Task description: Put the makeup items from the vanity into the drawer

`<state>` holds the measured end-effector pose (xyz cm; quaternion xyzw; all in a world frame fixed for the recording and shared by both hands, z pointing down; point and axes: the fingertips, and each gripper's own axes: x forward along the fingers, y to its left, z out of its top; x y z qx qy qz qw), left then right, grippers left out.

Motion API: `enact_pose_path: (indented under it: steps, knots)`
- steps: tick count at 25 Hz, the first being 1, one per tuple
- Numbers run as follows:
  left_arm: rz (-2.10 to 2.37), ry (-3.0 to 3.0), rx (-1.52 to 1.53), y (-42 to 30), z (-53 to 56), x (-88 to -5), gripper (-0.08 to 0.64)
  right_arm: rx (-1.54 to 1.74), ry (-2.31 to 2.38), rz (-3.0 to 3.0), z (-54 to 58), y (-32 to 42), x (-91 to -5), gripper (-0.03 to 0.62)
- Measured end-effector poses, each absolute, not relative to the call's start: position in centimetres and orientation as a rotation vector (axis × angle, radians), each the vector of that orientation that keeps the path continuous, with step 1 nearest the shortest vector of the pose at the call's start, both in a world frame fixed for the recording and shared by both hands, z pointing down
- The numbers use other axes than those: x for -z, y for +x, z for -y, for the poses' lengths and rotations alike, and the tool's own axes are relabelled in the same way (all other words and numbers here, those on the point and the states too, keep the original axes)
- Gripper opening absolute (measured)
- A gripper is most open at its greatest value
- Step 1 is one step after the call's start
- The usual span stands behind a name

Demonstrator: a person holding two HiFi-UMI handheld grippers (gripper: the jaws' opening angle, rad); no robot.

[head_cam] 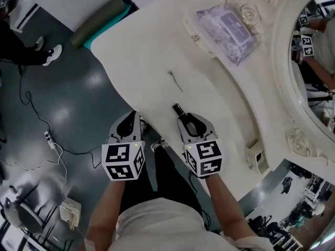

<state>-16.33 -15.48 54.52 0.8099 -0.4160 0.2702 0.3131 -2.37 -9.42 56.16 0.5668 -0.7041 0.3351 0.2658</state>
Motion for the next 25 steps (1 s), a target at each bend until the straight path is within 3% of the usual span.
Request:
enact_pose_path:
  steps: [15, 25]
  knots:
    - [0.976, 2.271, -0.759, -12.5, 15.7, -52.2, 0.005, -0.989, 1.688, 1.885, 8.7, -0.6, -54.9, 0.109]
    - [0.703, 2.454, -0.781, -5.0, 12.8, -49.2, 0.005, -1.050, 2.033, 1.743, 3.2, 4.9, -50.4, 0.104]
